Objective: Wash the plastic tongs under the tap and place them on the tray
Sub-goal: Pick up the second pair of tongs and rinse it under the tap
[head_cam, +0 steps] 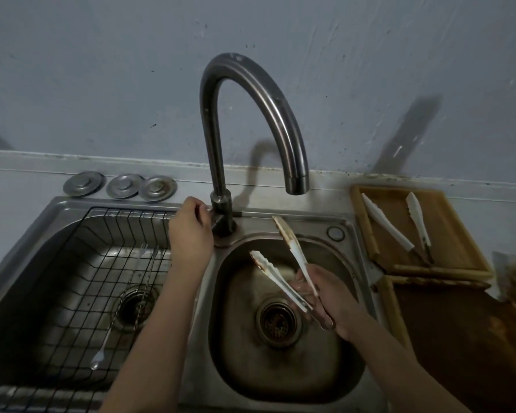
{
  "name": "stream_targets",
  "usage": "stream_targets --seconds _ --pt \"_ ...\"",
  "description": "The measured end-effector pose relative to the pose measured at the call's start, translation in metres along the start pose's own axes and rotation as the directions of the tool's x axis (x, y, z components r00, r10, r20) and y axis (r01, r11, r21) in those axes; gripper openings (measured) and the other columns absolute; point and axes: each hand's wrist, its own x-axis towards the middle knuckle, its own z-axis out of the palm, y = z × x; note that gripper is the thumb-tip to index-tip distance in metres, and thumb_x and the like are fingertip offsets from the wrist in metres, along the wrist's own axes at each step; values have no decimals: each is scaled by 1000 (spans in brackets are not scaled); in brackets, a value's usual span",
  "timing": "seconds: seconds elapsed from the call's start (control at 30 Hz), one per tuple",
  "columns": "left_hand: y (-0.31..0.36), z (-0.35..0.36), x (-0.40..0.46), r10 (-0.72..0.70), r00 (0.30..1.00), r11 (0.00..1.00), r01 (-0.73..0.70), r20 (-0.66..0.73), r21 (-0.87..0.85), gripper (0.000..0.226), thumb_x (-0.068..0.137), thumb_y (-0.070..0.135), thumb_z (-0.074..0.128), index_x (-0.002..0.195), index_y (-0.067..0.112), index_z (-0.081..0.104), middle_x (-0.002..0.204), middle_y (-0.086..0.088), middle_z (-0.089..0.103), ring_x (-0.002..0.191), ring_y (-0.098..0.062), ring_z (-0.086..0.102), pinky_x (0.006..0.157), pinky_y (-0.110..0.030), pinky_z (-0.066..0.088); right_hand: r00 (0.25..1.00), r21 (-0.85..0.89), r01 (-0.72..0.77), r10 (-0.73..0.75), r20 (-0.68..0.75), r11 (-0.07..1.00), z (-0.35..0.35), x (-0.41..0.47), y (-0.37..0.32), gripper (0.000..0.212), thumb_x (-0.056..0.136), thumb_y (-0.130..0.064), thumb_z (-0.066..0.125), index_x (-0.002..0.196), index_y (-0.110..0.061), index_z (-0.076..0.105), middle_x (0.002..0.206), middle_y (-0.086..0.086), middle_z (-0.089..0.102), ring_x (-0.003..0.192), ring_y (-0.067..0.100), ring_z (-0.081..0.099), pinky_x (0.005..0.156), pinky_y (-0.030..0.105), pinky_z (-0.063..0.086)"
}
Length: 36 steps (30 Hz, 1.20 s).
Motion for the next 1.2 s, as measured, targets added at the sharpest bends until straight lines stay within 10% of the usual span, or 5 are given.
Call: stream_targets --seconds 0.37,0.7,1.0,1.2 --pt "-13 1 -8 19 998 994 -25 -55 -104 18 93 10 46 94 1 61 79 -19 68 71 -31 64 67 -38 49 995 -448 83 -98 -10 890 7 -1 10 30 99 -37 30 107 -21 54 97 6 69 68 20 67 50 29 46" --pt "-19 -1 -15 -14 999 988 8 -40 -157 20 94 9 43 97 1 61 88 -14 69 71 -19 58 61 -14 34 988 -506 129 -154 -8 853 11 -8 6 30 99 -36 29 87 -26 55 81 1 63 61 11 61 48 24 42" --pt "-18 -5 -17 -51 998 976 45 -25 -211 18 94 11 45 101 4 60 93 -15 70 74 -19 59 72 -31 49 959 -626 215 -284 -12 750 15 -5 7 30 98 -34 34 76 -29 53 68 5 55 59 17 50 54 30 38" --pt "2 7 -69 -206 978 929 198 6 -314 54 89 14 58 135 0 34 137 -13 37 124 -18 40 101 -26 35 954 -668 243 -299 32 703 22 -3 4 29 98 -34 35 86 -18 56 63 -4 48 52 7 43 54 27 36"
